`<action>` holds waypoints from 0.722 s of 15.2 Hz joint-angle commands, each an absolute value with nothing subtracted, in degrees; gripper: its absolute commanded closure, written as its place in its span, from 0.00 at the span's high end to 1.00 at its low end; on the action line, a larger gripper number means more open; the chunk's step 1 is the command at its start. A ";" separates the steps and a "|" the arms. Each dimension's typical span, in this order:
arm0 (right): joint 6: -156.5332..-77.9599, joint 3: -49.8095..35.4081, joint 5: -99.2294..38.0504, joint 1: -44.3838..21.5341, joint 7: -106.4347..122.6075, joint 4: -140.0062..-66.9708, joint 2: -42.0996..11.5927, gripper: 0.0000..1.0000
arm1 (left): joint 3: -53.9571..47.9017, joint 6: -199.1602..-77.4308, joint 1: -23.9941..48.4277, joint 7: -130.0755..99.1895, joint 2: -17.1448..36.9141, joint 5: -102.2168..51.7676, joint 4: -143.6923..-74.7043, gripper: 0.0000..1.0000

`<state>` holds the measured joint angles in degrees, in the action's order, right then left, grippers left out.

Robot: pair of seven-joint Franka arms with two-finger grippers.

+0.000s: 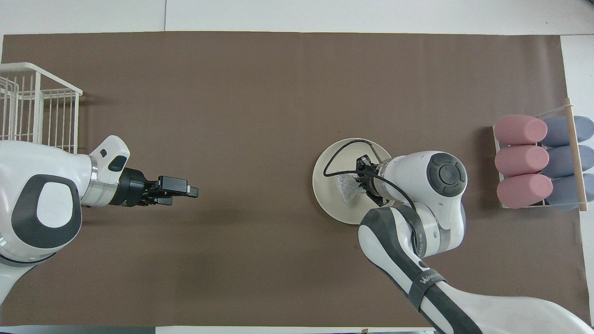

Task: Wipe plate with sponge
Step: 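Rub the scrubber over the white plate with the right gripper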

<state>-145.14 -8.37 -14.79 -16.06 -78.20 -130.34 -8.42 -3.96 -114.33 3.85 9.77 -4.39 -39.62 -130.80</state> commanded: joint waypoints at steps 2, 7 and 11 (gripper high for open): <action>-148.36 -8.53 -16.35 -19.07 -84.02 -131.40 -8.70 0.00 | -4.31 -114.70 3.34 8.70 -3.87 -38.41 -129.90 1.00; -148.27 -8.61 -16.43 -19.07 -84.81 -131.05 -8.88 0.00 | -4.31 -115.57 3.69 9.05 -3.87 -38.32 -129.90 1.00; -146.35 -8.53 -16.70 -20.74 -90.33 -125.35 -10.11 0.00 | -4.39 -115.84 3.34 8.79 -3.87 -38.41 -129.99 1.00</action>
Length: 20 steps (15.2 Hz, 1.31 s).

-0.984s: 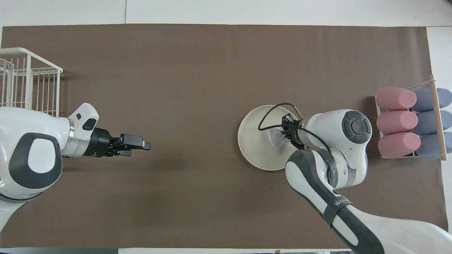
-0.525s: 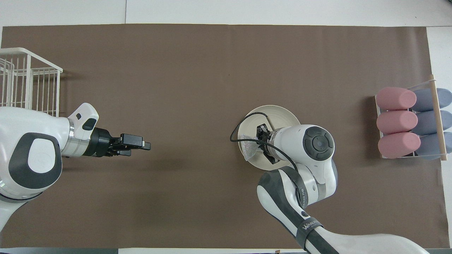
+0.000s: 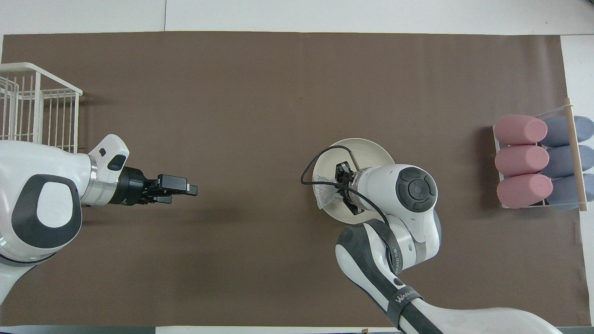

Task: Wipe plate with sponge
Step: 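Rub the scrubber over the white plate with the right gripper, then bring the scrubber to the left gripper and grasp it there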

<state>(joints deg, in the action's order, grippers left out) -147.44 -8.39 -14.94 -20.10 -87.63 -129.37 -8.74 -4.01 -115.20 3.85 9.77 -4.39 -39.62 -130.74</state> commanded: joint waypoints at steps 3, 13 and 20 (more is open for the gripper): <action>-139.77 -8.44 -16.35 -20.83 -95.52 -119.12 -10.46 0.00 | -4.39 -115.84 3.25 8.61 -3.87 -38.41 -129.90 1.00; -115.49 -8.35 -1.41 -28.82 -118.38 -95.10 -13.98 0.00 | -4.31 -103.89 -0.35 19.59 -3.78 -63.08 -126.83 1.00; -108.11 -8.44 -1.23 -32.16 -123.66 -88.95 -13.27 0.00 | -4.57 -103.36 7.20 23.89 -2.82 -76.97 -127.18 1.00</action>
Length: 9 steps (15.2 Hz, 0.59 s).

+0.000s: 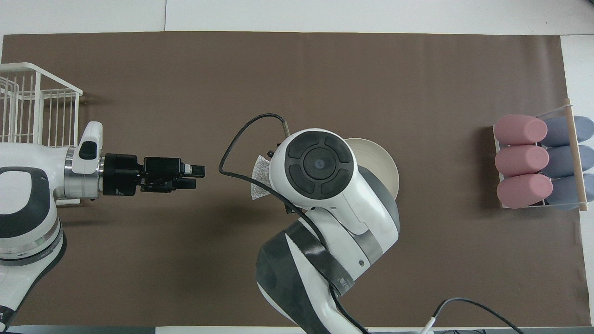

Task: Wipe plate with sponge
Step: 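Bring the scrubber to the left gripper and grasp it there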

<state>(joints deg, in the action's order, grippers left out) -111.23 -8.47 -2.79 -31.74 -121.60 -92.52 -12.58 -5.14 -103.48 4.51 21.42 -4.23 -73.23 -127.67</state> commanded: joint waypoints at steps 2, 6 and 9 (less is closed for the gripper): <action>-108.02 -8.52 -1.14 -32.43 -123.84 -89.03 -13.18 0.00 | -4.66 -103.62 8.08 25.13 -1.76 -77.70 -126.92 1.00; -108.02 -8.53 -1.14 -32.52 -123.84 -89.03 -13.18 0.00 | -4.66 -104.86 10.72 25.05 -1.76 -78.13 -126.91 1.00; -108.02 -8.44 -0.62 -32.52 -123.84 -89.03 -13.18 0.00 | -4.75 -104.94 11.07 24.61 -1.76 -79.54 -126.91 0.95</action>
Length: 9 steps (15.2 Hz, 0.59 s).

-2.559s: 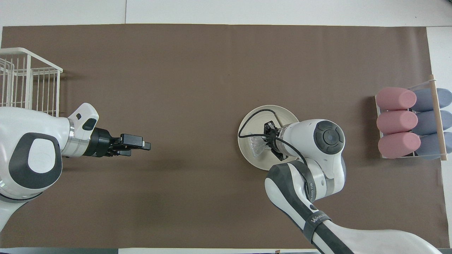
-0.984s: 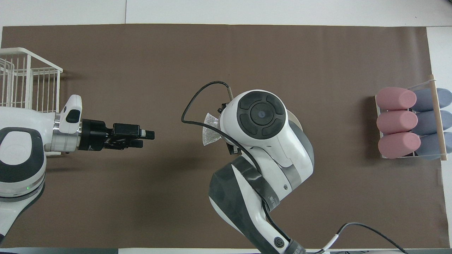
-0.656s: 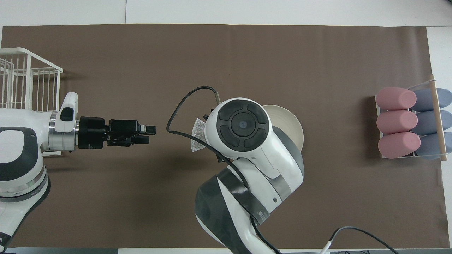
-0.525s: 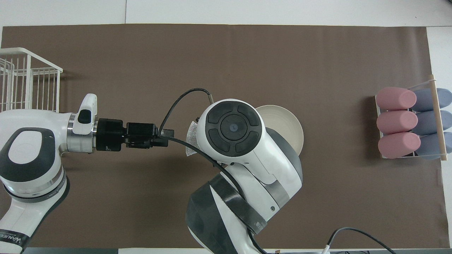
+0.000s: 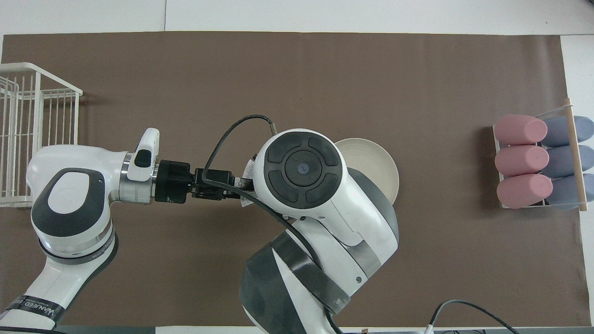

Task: Wipe plate with sponge
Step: 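Bring the scrubber to the left gripper and grasp it there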

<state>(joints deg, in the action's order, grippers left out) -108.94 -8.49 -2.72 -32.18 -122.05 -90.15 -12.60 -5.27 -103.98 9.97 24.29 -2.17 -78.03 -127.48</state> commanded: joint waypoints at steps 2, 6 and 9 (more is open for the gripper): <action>-107.93 -8.53 0.09 -32.61 -123.75 -89.03 -13.18 0.00 | -4.75 -104.94 11.16 24.52 -1.85 -79.80 -126.83 0.43; -107.93 -8.53 0.09 -32.52 -123.75 -89.03 -13.18 0.00 | -4.66 -105.20 10.99 22.42 -1.85 -81.21 -126.83 0.00; -108.02 -8.53 0.17 -32.52 -123.75 -89.03 -13.18 0.00 | -4.57 -105.38 10.99 21.53 -1.85 -81.74 -126.83 0.00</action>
